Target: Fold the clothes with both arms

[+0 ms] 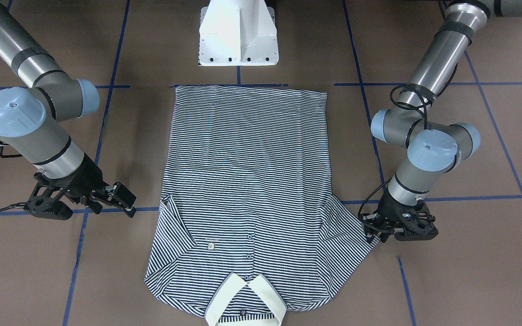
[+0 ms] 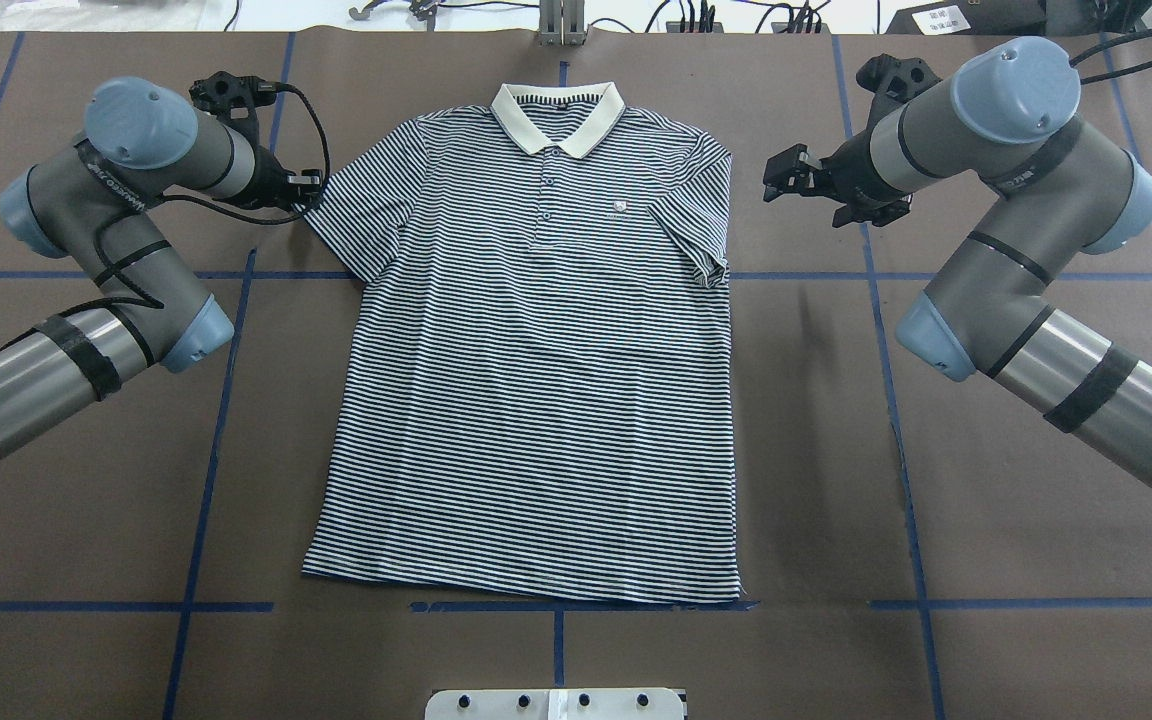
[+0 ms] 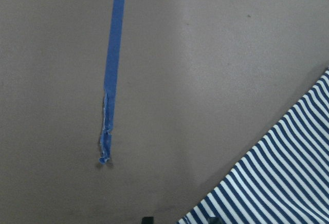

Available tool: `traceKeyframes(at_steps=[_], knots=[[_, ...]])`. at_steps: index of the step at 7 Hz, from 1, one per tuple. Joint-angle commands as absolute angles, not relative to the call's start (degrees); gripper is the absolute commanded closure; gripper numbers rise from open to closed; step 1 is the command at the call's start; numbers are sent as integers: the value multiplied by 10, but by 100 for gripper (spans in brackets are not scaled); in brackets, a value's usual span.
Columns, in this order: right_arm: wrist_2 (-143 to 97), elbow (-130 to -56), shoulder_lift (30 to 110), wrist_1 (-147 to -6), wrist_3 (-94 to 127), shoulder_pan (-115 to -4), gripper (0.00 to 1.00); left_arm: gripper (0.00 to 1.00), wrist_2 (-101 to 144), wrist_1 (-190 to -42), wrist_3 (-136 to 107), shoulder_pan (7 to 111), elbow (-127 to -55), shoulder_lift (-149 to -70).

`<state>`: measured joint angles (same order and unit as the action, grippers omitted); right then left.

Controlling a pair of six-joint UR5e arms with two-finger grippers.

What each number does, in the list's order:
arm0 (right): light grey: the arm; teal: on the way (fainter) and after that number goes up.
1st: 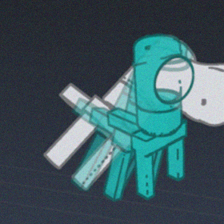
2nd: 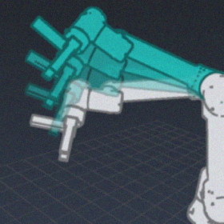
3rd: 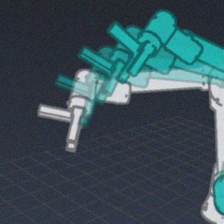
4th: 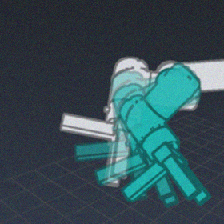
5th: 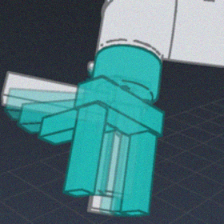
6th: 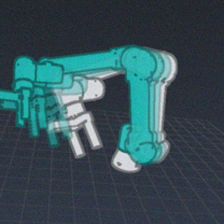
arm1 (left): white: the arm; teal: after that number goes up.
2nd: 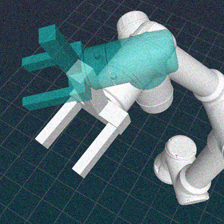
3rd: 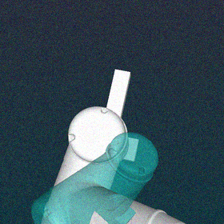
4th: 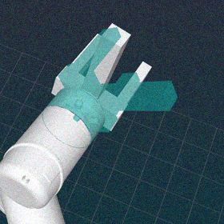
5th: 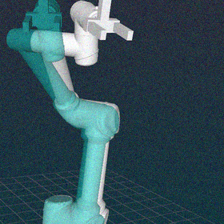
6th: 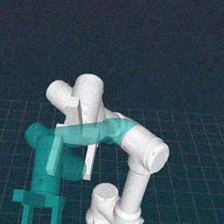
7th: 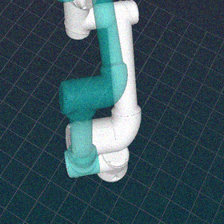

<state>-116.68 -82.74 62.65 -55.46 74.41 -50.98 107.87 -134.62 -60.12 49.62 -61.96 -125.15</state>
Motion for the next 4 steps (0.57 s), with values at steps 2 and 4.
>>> traceKeyframes(at_steps=[2,4], knots=[[-1167,-826,627,-554,744,-510,0,100,1080,-1346,-601,495,-626,-1254],[-1167,-827,626,-555,744,-510,0,100,1092,-1317,-605,496,-679,-1259]])
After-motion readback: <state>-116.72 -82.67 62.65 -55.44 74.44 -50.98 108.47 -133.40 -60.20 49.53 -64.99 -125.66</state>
